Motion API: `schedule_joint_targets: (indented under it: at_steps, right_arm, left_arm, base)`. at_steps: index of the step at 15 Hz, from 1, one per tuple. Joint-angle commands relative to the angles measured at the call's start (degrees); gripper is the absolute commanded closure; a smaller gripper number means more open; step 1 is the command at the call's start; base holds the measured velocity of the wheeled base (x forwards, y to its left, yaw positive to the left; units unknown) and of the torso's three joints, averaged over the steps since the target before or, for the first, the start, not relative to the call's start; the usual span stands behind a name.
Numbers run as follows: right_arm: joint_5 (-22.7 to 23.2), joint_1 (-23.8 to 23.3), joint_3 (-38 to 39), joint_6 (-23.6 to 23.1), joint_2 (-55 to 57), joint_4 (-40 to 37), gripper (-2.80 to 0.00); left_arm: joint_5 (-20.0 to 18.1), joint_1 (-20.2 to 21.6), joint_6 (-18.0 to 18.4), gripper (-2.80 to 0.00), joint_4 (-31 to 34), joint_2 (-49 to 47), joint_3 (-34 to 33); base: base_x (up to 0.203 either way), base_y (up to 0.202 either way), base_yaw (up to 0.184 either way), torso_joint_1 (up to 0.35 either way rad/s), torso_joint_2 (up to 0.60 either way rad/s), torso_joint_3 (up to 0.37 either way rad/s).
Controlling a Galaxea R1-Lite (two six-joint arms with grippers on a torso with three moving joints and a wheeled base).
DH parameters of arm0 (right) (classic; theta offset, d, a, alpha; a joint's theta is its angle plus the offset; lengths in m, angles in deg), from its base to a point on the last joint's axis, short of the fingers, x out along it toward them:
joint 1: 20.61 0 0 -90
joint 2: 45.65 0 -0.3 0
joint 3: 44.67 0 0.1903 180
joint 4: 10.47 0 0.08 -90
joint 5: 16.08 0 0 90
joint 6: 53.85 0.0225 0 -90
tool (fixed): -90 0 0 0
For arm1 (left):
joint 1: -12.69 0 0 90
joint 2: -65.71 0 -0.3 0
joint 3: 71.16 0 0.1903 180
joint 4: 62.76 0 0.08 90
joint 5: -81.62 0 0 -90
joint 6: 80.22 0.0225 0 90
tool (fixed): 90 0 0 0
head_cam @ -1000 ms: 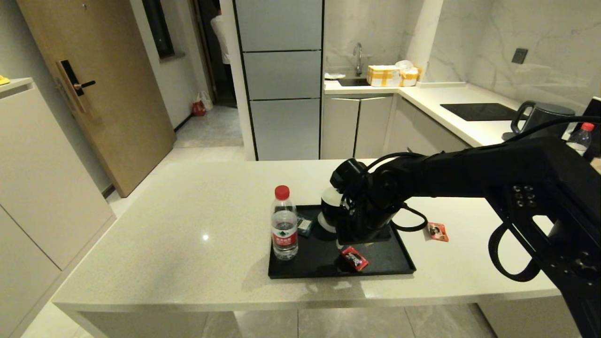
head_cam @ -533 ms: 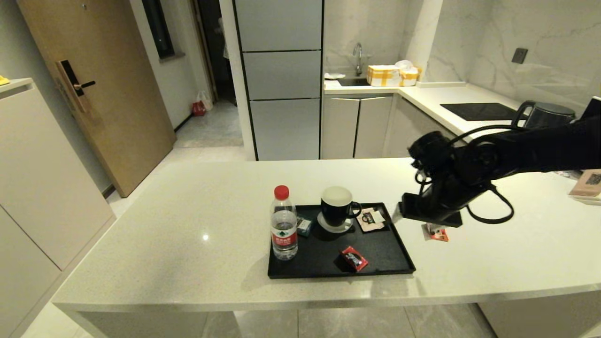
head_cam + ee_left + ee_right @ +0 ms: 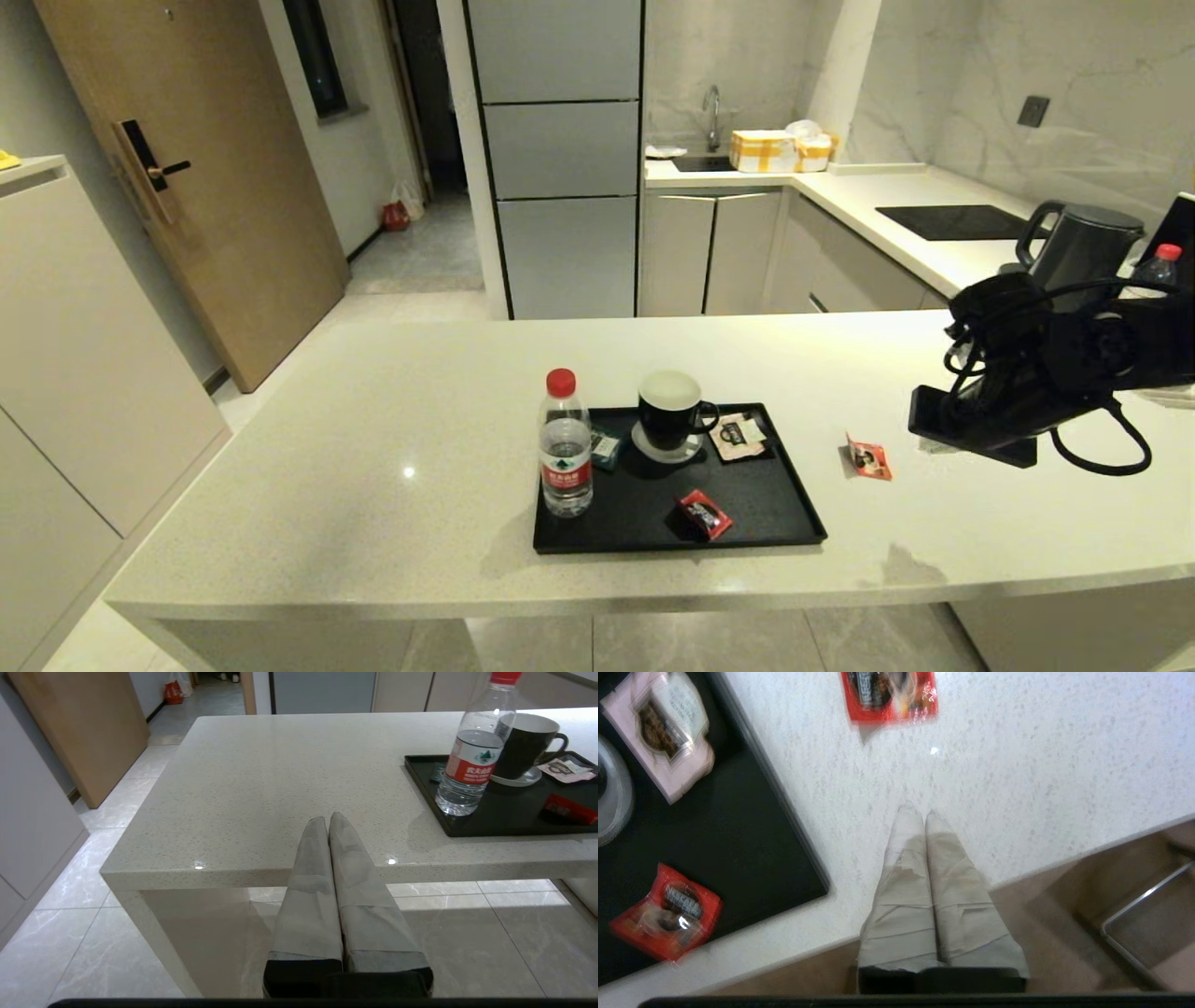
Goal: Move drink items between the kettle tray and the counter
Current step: Return the tea bag to its original position
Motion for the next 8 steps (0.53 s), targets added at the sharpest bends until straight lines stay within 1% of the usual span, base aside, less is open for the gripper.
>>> schedule_joint_targets:
  at_steps: [1, 4, 6, 7, 8]
  right_arm:
    - [0.0, -1.0, -4.6, -0.7, 4.2, -1.5, 0.0]
    - [0.0, -1.1, -19.6, -1.7, 11.4, -11.3, 0.0]
    - [0.0, -1.1, -28.0, -2.0, 18.0, -17.1, 0.0]
    - [0.0, -1.1, -29.8, -2.2, 20.4, -18.3, -2.8]
    - [-0.1, -1.0, -31.2, -2.2, 22.5, -18.8, -2.8]
  left_arm:
    - [0.0, 0.0, 0.0, 0.0, 0.0, -0.1, -0.9]
    - [0.0, 0.0, 0.0, 0.0, -0.1, -0.1, -0.9]
    - [0.0, 0.0, 0.0, 0.0, 0.0, -0.1, -0.9]
    - [0.0, 0.0, 0.0, 0.0, -0.1, -0.1, -0.9]
    - [0.0, 0.0, 0.0, 0.0, 0.0, -0.1, -0.9]
  base:
    - [0.0, 0.0, 0.0, 0.0, 0.0, 0.0]
    - [0.0, 0.0, 0.0, 0.0, 0.0, 0.0]
    - [0.0, 0.0, 0.0, 0.0, 0.0, 0.0]
    - [0.0, 0.0, 0.0, 0.0, 0.0, 0.0]
    - [0.0, 0.0, 0.0, 0.0, 0.0, 0.0]
